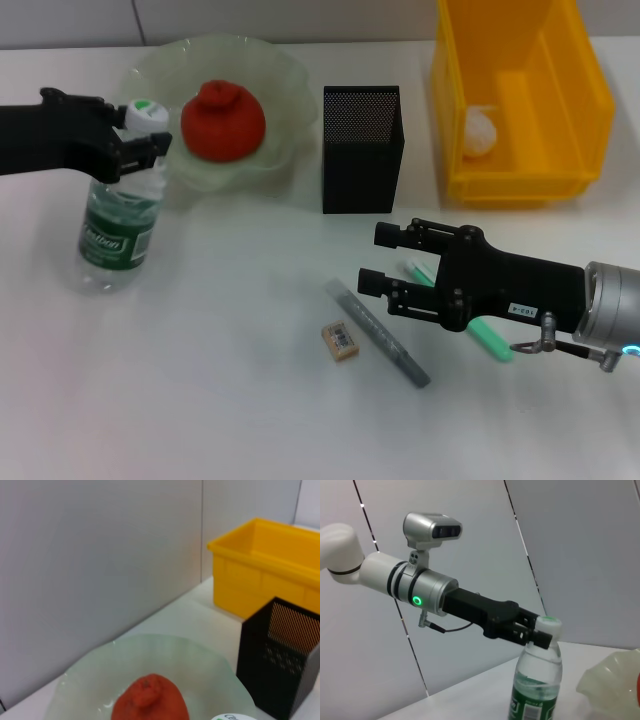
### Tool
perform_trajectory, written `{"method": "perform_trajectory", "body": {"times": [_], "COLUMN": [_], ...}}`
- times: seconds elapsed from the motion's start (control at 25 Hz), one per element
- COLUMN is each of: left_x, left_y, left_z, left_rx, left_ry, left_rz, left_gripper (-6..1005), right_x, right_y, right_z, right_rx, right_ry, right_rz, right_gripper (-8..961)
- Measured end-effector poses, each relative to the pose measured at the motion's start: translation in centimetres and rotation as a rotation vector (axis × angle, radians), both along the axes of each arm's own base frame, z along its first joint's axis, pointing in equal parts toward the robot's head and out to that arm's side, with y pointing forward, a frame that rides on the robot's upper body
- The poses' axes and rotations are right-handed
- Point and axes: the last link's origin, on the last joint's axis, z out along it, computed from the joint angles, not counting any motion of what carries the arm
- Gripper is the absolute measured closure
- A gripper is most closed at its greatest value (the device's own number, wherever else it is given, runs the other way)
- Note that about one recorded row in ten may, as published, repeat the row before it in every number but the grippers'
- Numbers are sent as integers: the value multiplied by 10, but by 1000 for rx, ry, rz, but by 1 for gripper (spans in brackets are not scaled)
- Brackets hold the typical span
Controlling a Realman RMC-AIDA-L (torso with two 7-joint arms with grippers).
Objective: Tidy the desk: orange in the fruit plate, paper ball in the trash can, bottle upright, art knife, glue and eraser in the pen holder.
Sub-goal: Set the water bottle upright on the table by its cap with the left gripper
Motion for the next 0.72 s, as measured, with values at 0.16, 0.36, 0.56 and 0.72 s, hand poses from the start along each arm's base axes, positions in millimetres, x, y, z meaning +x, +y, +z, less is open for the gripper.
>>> {"method": "perform_trajectory", "body": {"times": [0.16, 0.36, 0.56, 0.72], "left_x": [-5, -11, -19, -26], "left_y": [1, 2, 2, 2], "left_z": [4, 5, 8, 13], "left_rx": [26, 51, 93, 119], "left_ry": [-29, -34, -106, -162], "left_rz": [13, 30, 20, 31], "left_gripper": [556, 556, 556, 556], "right_x": [0, 0, 0, 0], "right_y": [1, 1, 2, 2], "right_z": [0, 0, -1, -1], "right_rx": [2, 2, 6, 6], "right_ry": [-2, -3, -10, -10], "right_rz": [-1, -1, -7, -8], "right_gripper": [280, 280, 280, 280]}}
